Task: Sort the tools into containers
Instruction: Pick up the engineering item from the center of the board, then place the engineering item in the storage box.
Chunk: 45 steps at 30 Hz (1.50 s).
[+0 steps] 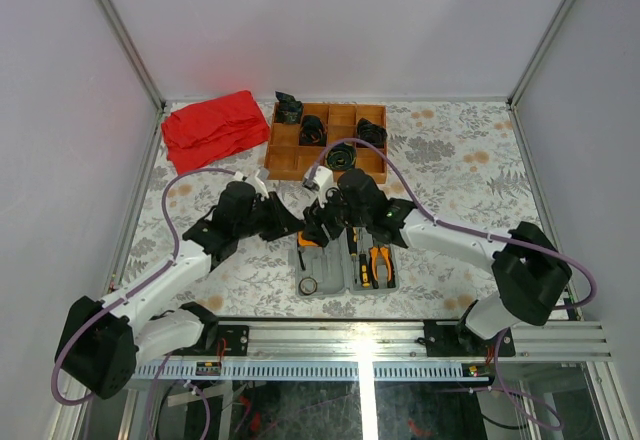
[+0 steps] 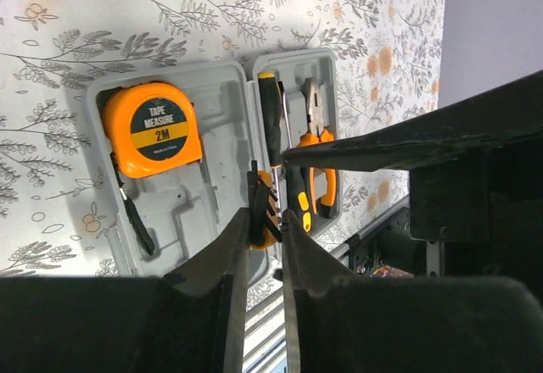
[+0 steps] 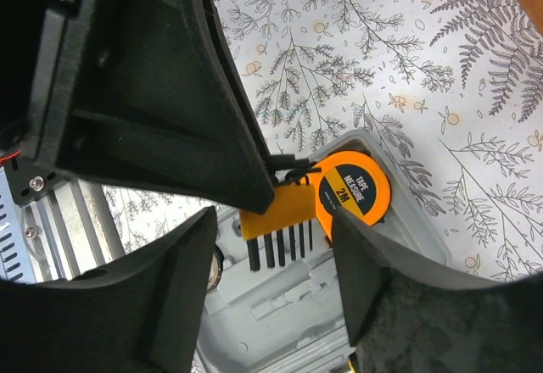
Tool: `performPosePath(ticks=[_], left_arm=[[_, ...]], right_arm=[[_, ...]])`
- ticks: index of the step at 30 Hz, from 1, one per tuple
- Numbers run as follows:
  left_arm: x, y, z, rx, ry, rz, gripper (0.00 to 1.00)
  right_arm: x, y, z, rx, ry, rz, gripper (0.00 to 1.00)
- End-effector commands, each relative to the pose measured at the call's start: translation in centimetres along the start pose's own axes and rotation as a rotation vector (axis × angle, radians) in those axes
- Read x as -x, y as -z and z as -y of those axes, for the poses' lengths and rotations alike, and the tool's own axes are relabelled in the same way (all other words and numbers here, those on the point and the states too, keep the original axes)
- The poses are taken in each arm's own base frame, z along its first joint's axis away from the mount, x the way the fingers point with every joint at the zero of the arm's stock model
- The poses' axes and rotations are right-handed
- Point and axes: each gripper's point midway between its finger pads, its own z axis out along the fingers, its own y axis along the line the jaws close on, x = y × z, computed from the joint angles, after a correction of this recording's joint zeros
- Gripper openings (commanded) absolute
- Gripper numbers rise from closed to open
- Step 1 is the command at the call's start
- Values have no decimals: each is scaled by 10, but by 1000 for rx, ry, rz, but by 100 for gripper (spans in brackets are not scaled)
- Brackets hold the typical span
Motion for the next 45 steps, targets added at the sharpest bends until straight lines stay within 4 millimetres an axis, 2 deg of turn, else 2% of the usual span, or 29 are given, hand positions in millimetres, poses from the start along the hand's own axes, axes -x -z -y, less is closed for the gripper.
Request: performPosePath(ticks=[1,4,8,14,17,20,23,26,29,34,45], left_arm=[[10,4,-5,55,-52,51,0],[14,6,-14,112,-64,65,0],[11,5,-15,114,-74,53,0],[4,-1,-8,163,-176,36,0],[-2,-5,-5,220,-232,27,0],[-9,-9,-1,264,-263,10,0],[-9,-9,5,274,-188,15,0],[-10,-10,11,270,-81,27,0],[-11,-13,16,259,-5,29,0],[-12,-16,18,264,49,26,0],[-16,-16,24,244,93,5,0]], right_arm=[[34,19,-9,-10,19,126,67],[28,27,-4,-56,-6,136,73],[15,39,10,-162,-68,141,75],[1,75,43,-412,-216,190,76],[-3,91,51,-493,-278,208,76],[-6,95,42,-445,-275,223,77],[-5,95,25,-331,-210,282,76],[3,99,10,-252,-130,363,70],[6,92,-2,-253,-49,352,67],[2,69,-25,-226,79,304,65],[11,34,-27,-255,178,255,61]])
